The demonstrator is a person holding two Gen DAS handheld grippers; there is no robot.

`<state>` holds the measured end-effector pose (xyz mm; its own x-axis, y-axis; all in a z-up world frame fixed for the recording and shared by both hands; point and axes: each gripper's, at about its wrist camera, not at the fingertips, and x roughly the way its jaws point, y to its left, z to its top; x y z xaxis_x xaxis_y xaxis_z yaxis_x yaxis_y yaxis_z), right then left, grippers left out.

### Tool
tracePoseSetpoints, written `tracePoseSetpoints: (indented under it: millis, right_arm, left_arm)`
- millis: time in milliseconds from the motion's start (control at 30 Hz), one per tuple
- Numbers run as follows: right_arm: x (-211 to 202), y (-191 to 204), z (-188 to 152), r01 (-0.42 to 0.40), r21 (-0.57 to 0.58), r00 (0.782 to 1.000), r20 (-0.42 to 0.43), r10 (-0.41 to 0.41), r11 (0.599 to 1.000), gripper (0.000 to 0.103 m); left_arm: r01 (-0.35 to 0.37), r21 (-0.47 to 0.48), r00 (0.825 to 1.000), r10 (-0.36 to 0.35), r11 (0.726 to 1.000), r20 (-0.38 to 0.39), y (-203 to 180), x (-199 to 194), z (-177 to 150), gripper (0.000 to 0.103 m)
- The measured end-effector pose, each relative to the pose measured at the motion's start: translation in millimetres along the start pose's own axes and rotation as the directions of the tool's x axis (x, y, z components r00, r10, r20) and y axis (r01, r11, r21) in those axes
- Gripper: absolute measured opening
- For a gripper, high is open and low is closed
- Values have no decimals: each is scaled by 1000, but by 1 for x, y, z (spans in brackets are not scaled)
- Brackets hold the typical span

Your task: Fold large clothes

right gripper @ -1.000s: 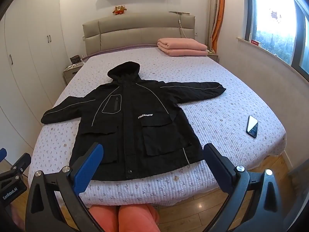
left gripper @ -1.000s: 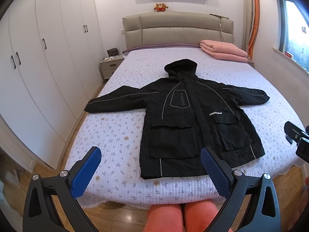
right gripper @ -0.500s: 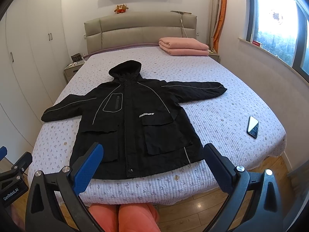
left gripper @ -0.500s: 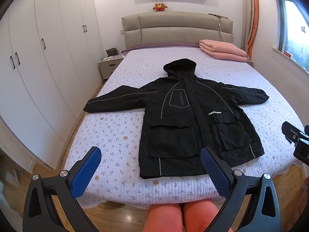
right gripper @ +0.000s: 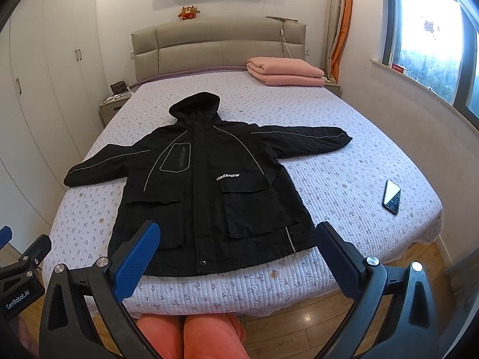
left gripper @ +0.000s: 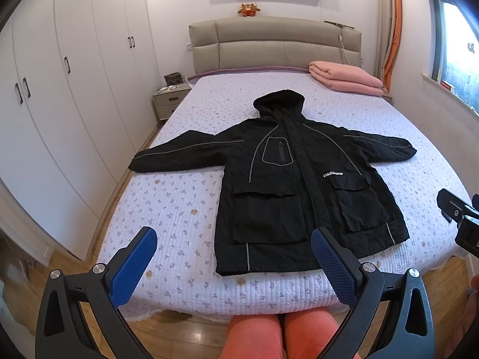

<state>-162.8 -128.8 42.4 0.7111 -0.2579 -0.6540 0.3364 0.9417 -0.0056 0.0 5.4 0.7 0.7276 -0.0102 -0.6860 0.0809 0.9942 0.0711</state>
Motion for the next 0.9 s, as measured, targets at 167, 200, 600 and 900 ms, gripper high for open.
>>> tracePoseSetpoints:
  millis: [167, 200, 600, 900]
  right_arm:
    - [-3, 2, 0, 6, -5, 999, 38, -6, 1000, 103]
    - [-4, 3, 0, 8, -7, 999, 50, -7, 1000, 103]
    - [39, -12, 15, 50, 0, 999, 22, -50, 999, 103]
    - [205, -70, 54, 58, 103, 998, -16, -57, 993, 103]
  left_arm:
    - [9, -3, 1000, -9, 1000, 4, 1, -2, 0, 102]
    - [13, -4, 1000, -13, 1000, 2, 0, -3, 0, 102]
    - [41, 6, 999, -41, 999, 4, -19, 37, 25, 102]
    - [41, 59, 999, -40, 997, -12, -82, 202, 79, 102]
